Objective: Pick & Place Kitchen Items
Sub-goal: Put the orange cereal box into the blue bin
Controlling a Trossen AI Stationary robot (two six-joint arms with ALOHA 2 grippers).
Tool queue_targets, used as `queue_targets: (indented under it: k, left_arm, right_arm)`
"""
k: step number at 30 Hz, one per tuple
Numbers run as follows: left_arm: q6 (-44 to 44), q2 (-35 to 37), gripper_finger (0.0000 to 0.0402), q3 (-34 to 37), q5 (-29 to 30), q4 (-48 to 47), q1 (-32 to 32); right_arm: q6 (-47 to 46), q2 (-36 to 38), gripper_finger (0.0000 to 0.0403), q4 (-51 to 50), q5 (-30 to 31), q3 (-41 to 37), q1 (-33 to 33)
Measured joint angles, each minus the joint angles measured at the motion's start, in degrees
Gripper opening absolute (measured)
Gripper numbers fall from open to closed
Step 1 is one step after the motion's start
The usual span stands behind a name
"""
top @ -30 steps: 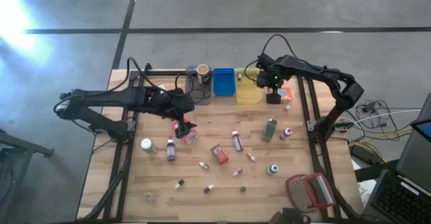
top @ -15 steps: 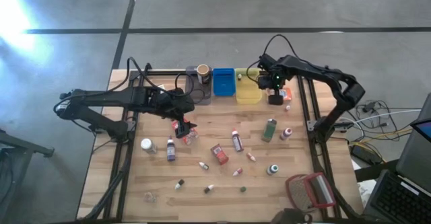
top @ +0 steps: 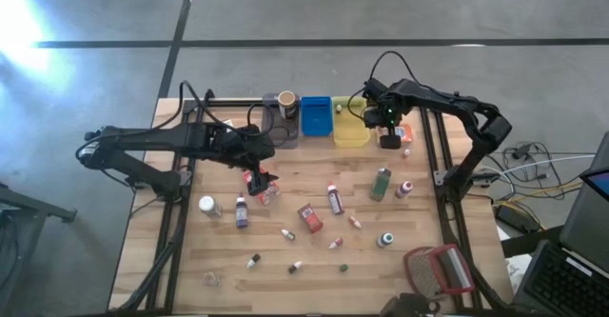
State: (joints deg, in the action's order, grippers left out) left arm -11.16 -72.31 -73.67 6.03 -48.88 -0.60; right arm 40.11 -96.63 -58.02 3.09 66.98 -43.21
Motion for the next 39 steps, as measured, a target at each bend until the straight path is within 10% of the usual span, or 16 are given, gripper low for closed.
queue_targets:
  k: [39]
  left_arm:
    - [0.00,-0.01,0.0355,0.00,0.02,0.00,-0.01]
  right_arm:
    - [2.07,-3.71,0.0400,9.57,2.01,-5.62,-1.05]
